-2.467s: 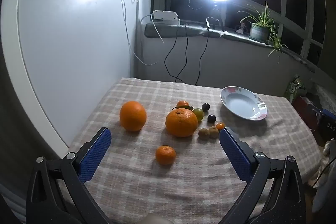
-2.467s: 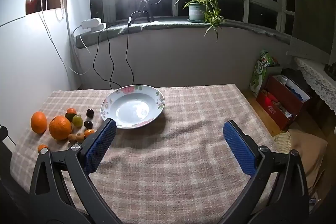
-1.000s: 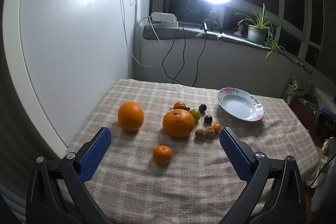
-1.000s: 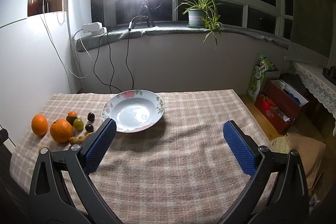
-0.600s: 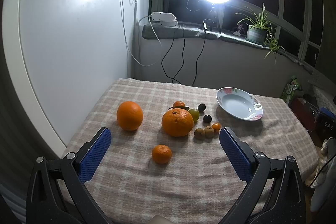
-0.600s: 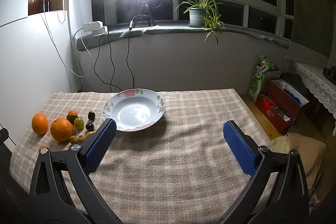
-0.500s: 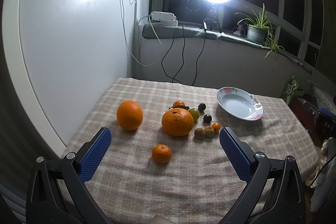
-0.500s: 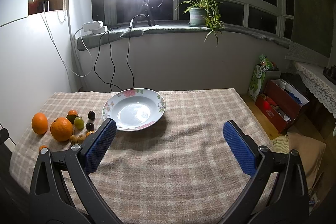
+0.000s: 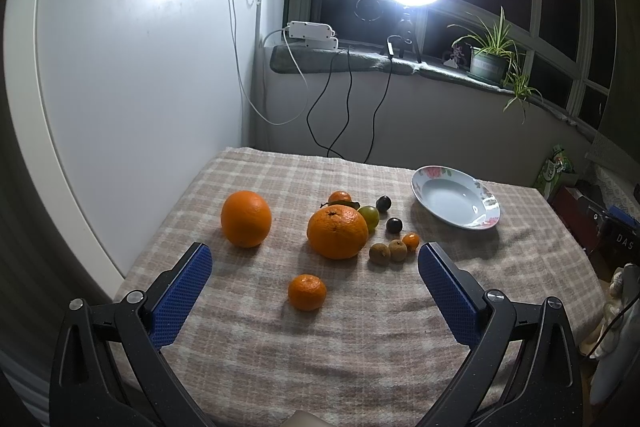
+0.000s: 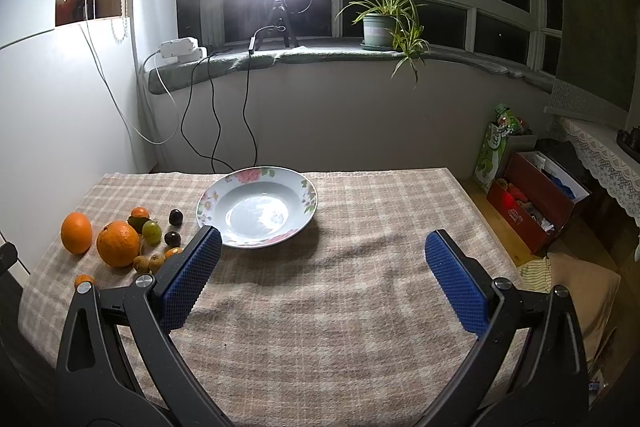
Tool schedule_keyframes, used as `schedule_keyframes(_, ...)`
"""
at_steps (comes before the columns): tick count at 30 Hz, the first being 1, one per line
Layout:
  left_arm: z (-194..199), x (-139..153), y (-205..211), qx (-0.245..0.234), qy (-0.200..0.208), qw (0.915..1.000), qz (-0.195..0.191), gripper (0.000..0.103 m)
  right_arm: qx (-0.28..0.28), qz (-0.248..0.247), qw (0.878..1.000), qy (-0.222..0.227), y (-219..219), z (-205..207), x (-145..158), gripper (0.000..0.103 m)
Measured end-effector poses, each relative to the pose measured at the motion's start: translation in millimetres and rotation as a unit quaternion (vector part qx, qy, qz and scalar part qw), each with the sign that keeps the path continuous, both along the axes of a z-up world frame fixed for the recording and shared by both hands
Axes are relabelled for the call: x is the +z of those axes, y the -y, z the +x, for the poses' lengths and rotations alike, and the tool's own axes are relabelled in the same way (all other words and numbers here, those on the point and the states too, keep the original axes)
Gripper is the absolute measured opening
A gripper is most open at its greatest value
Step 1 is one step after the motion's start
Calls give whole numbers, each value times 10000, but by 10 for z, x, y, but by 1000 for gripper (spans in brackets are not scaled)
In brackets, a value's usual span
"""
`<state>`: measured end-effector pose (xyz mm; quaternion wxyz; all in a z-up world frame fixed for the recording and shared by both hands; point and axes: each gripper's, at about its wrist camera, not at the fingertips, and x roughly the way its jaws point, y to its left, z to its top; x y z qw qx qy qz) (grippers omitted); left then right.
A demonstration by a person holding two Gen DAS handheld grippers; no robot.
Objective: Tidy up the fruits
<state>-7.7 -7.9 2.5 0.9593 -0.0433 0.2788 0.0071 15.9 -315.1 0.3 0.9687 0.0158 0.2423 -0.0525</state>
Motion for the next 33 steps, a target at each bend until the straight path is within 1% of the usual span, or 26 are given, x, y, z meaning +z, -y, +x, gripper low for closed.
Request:
schedule_keyframes(14,-7,-43,-7,-3,-34,10000,-40,102,18,-10,10000,-37,4,2,-12,103)
schedule_keyframes(20,8,-98,-56,20,-90,9999,-101,102,98,-11,9999,-106,-40,29,-117,103)
schedule_keyframes(26,37,-226,-208,31,-299,9992,-257,98,582,107,9982,-126,-102,98,-150,103)
schedule_keyframes(30,42,-351,-333,47,-488,9974,-519,94,989,139,9948,-216,-235,151,-217,103)
schedule_keyframes(33,52,-450,-416,62,-626,9956,-699,91,1312,254,9905,-319,-336,196,-266,103)
